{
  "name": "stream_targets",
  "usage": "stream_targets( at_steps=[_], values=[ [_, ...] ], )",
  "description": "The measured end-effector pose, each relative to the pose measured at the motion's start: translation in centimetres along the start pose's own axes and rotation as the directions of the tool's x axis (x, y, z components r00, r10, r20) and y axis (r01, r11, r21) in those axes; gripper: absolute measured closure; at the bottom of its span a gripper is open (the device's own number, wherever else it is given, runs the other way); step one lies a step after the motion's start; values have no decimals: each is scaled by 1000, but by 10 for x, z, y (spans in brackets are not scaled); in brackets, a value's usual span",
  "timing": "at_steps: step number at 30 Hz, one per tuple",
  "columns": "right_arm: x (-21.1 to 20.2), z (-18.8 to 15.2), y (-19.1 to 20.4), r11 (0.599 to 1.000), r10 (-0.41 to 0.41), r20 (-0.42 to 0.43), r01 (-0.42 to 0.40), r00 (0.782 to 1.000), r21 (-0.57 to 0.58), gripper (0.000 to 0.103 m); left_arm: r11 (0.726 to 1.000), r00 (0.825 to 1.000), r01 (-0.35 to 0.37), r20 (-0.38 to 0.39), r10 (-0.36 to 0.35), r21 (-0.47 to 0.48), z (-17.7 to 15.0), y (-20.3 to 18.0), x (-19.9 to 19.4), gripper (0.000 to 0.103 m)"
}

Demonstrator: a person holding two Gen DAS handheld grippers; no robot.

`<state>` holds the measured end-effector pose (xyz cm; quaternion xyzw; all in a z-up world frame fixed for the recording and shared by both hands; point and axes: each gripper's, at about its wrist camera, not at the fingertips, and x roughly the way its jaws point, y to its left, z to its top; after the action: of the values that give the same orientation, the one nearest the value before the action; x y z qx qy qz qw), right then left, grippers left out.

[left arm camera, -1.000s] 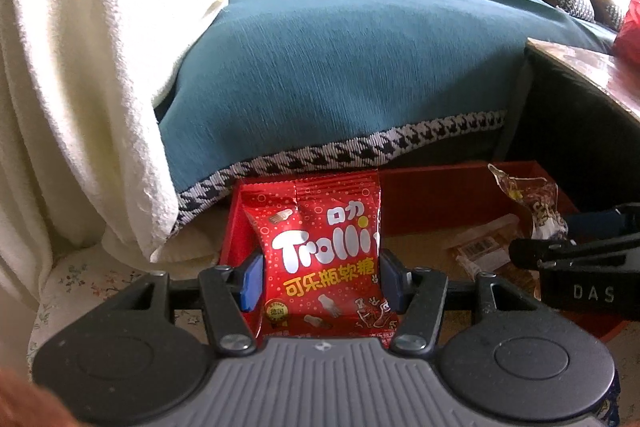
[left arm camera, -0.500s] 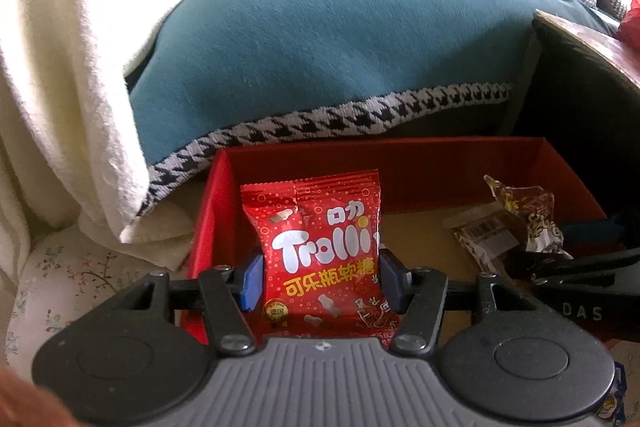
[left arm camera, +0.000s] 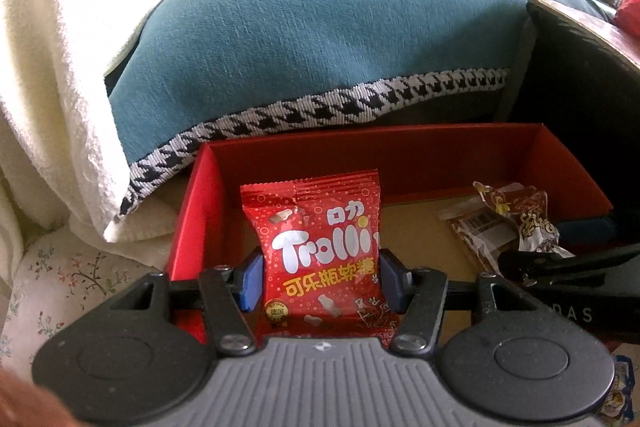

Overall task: Organize snacks
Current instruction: 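Lower both packets into the red box and open both grippers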

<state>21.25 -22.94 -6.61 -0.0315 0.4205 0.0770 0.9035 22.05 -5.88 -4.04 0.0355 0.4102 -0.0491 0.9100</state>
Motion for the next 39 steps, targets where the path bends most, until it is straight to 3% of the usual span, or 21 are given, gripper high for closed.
stream_targets(
  at_steps=[31,39],
  values=[
    [-4,-6,-1,999,-21,2,21,1000,-26,30,999,999,26,-29,-25,26,-1,-4,6,48],
    [-8,-8,-5,999,-33,8,33,999,-27,27,999,999,32,-23,-31,13,0,-3,-4,42]
  ],
)
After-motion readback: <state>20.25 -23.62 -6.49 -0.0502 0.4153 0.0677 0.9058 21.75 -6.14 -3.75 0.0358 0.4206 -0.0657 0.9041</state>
